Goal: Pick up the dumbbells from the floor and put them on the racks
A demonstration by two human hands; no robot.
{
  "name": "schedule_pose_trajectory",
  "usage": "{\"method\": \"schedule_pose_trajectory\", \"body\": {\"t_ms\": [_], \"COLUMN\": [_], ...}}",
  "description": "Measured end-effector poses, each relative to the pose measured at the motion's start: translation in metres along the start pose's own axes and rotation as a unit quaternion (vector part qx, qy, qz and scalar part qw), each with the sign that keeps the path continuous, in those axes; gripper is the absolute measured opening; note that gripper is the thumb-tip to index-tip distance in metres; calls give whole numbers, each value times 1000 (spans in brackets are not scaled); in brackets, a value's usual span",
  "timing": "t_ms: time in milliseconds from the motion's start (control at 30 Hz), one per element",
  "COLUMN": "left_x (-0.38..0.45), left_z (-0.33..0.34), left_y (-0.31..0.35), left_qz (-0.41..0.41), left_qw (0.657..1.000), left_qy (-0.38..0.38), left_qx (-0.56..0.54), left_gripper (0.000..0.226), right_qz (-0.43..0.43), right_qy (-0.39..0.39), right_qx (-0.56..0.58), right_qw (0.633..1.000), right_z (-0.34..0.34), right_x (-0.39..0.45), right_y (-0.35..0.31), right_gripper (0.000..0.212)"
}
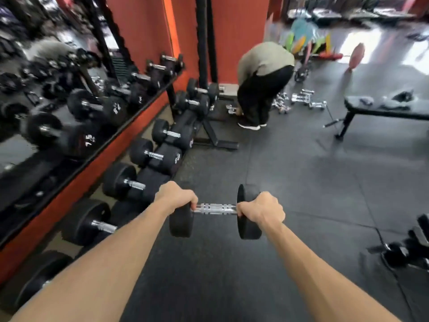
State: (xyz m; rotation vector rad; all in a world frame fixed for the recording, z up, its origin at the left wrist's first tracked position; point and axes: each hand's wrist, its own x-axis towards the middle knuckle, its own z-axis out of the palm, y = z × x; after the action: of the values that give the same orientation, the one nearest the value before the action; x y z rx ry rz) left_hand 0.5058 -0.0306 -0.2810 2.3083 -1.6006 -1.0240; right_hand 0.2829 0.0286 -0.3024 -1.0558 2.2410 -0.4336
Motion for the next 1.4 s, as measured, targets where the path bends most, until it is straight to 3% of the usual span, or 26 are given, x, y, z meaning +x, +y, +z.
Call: {"method": "schedule_pose_trajectory", "body": {"t_ms": [267, 467, 567, 733, 833, 1000, 1267, 1333, 1400], "left_x": [33, 54, 66, 101, 128, 167, 225, 239, 251], "left_z": [-209, -340, -392, -454, -487, -523, -560, -565, -563], "left_y": [-71, -130, -169, -236, -277, -332, -378, -381, -383], "left_qz": [-117, -195, -218, -231, -218, -207, -200, -184, -165], "left_qw": [982, 966, 958, 961, 962, 969, 974, 975, 976], "left_qy": [115, 155, 176, 147, 162, 131, 72, 75, 90], "left_qx": [-93, -67, -59, -37, -19, 24, 81, 95, 109], "left_gripper": [42, 42, 46, 46, 45, 35, 36, 45, 72], "right_qz": [-210, -286, -286, -241, -205, -143, -56, -35, -9], "right_qy": [-57, -145, -192, -209, -185, -183, -168, -160, -151], "right_qx": [-25, -14, -4, 19, 34, 46, 95, 114, 132], "right_qw": [976, 947, 939, 948, 961, 972, 980, 980, 980], "right_z": [56, 117, 154, 225, 266, 327, 400, 414, 423], "right_x": [-22, -64, -95, -137, -157, -186, -213, -215, -218], "right_y": [-245, -381, -429, -487, -519, -555, -582, -586, -586], "right_gripper": [41, 37, 47, 52, 43, 46, 42, 36, 31]}}
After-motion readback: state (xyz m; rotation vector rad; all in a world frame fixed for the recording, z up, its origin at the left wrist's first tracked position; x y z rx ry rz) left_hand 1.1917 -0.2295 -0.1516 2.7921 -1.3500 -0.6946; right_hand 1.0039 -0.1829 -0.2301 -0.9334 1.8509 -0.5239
